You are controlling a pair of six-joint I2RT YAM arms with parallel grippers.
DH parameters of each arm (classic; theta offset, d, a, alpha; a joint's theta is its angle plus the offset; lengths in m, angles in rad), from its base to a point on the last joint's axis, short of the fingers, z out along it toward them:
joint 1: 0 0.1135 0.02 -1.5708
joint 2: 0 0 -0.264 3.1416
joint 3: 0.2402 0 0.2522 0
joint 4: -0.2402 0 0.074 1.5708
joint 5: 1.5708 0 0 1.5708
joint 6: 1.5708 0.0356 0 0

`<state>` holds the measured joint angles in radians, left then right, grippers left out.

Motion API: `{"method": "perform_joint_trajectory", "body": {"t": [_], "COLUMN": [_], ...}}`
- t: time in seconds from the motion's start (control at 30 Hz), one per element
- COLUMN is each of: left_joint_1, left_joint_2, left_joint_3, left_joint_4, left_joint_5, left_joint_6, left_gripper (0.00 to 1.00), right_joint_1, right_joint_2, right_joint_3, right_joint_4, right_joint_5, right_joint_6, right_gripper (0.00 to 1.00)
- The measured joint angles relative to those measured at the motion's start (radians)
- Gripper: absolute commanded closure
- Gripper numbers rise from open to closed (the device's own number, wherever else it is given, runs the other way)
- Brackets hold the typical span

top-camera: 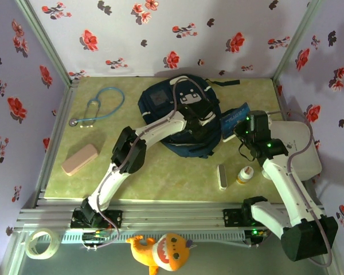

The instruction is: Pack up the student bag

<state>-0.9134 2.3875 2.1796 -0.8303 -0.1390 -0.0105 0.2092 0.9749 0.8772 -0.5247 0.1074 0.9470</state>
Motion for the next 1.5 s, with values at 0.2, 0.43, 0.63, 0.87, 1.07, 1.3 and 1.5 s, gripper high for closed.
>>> {"method": "perform_joint_trajectory", "body": {"t": [0.2, 0.43, 0.63, 0.87, 1.07, 1.3, 1.5], "left_joint_1": [-0.006, -0.005, -0.002, 0.057, 0.154, 0.214, 0.214], "left_joint_2": [0.012, 0.011, -0.04, -0.245, -0.438, -0.527, -0.527], "left_joint_3": [0.021, 0.024, -0.01, -0.158, -0.293, -0.416, -0.43], "left_joint_4": [-0.014, -0.017, -0.005, 0.075, 0.177, 0.305, 0.354], "left_joint_5": [-0.018, -0.024, -0.026, -0.005, 0.066, 0.171, 0.212], "left_joint_6": [-0.042, -0.073, -0.096, -0.133, -0.193, -0.276, -0.32], "left_gripper": [0.76, 1.0, 1.0, 1.0, 1.0, 1.0, 1.0], "right_joint_1": [0.0, 0.0, 0.0, 0.0, 0.0, 0.011, 0.092], "right_joint_2": [-0.005, -0.039, -0.065, -0.101, -0.13, -0.129, -0.126], "right_joint_3": [0.0, 0.003, 0.019, 0.016, -0.002, -0.087, -0.142], "right_joint_4": [0.0, -0.031, -0.066, -0.081, -0.033, 0.126, 0.214], "right_joint_5": [0.0, 0.044, 0.084, 0.095, 0.015, -0.169, -0.218], "right_joint_6": [0.0, -0.026, -0.069, -0.106, -0.145, -0.126, -0.09], "right_gripper": [1.0, 1.0, 1.0, 1.0, 1.0, 1.0, 1.0]}}
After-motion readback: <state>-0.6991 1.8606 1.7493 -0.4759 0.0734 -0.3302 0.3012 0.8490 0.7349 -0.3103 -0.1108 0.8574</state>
